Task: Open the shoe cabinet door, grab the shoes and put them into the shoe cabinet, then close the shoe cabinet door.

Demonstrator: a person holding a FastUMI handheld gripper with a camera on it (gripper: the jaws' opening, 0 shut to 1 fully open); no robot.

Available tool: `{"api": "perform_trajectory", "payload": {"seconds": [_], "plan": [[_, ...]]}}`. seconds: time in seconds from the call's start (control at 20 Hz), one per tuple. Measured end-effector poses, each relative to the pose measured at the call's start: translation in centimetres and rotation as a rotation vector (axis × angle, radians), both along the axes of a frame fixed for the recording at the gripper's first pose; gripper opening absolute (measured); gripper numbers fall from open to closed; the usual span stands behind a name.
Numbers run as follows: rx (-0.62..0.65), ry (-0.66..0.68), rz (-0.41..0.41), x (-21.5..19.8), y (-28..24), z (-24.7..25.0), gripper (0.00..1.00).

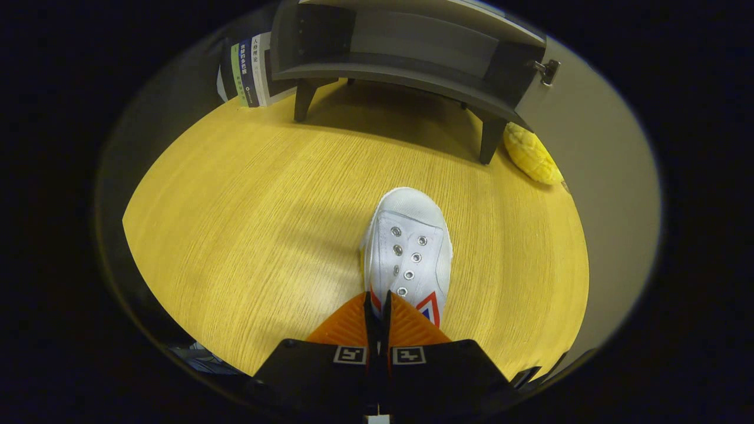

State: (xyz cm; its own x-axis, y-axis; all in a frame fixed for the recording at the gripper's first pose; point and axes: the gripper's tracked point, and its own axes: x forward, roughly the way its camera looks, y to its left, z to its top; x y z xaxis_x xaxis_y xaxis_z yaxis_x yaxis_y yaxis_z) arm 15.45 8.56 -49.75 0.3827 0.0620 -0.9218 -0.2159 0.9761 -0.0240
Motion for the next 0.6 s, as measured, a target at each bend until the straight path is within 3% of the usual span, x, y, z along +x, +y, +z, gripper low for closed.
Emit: {"api": "perform_trajectory", "payload": {"seconds": [0.15, 0.6], "plan": [[0.033, -0.025, -0.067, 0.3, -0.9, 2.4, 0.02], [0.146, -0.259, -0.153, 4.5, -1.6, 16.4, 0.02]]}}
